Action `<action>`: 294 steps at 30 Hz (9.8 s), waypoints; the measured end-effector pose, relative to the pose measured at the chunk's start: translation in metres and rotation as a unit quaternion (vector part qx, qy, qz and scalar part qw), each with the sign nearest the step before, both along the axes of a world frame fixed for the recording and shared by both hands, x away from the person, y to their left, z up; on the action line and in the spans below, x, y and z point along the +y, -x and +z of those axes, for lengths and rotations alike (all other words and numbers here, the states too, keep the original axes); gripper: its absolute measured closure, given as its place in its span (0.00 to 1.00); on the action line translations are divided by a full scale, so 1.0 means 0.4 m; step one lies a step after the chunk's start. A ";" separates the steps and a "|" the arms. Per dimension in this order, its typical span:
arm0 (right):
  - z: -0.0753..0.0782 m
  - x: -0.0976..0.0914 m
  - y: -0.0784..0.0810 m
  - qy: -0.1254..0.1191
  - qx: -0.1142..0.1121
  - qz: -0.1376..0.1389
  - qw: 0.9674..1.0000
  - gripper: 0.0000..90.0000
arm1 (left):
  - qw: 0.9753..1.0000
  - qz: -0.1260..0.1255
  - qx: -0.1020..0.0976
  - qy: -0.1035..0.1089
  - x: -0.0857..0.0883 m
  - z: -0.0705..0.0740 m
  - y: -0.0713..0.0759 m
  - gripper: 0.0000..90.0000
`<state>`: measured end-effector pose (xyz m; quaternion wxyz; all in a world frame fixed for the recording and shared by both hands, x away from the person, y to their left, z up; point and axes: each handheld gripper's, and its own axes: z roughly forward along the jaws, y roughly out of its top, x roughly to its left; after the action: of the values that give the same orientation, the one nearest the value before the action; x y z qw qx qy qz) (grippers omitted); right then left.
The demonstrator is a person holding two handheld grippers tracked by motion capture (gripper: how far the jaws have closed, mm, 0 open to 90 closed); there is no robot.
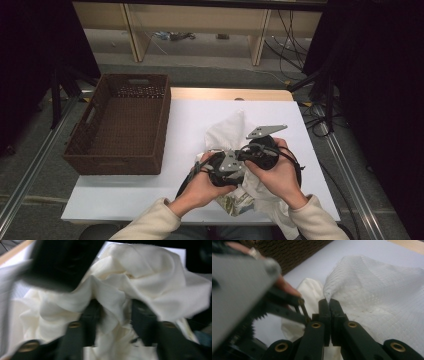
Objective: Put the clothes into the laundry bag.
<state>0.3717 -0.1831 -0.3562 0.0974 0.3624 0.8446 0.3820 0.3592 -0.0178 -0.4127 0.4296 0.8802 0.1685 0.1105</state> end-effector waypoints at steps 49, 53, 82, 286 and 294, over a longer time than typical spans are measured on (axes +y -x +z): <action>0.023 0.004 0.010 -0.018 -0.035 0.024 0.999 1.00 | 0.991 0.131 -0.020 0.015 0.049 -0.045 -0.113 0.84; 0.014 0.001 0.004 -0.018 -0.011 0.015 1.000 1.00 | 0.991 0.133 -0.017 0.029 0.063 -0.049 -0.107 0.62; 0.009 -0.006 -0.009 -0.008 -0.023 0.017 1.000 1.00 | 0.987 0.114 0.086 0.068 0.065 -0.083 -0.067 0.92; 0.038 -0.023 0.006 -0.025 -0.032 0.014 0.999 1.00 | 0.995 0.084 0.005 0.052 0.032 0.042 -0.024 0.88; -0.004 -0.010 -0.012 -0.025 0.014 0.025 0.999 1.00 | 0.988 0.148 0.002 0.052 0.009 -0.066 -0.132 0.84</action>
<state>0.3764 -0.1870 -0.3578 0.0672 0.3489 0.8446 0.4005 0.4121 -0.0141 -0.4393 0.4535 0.8222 0.3033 0.1624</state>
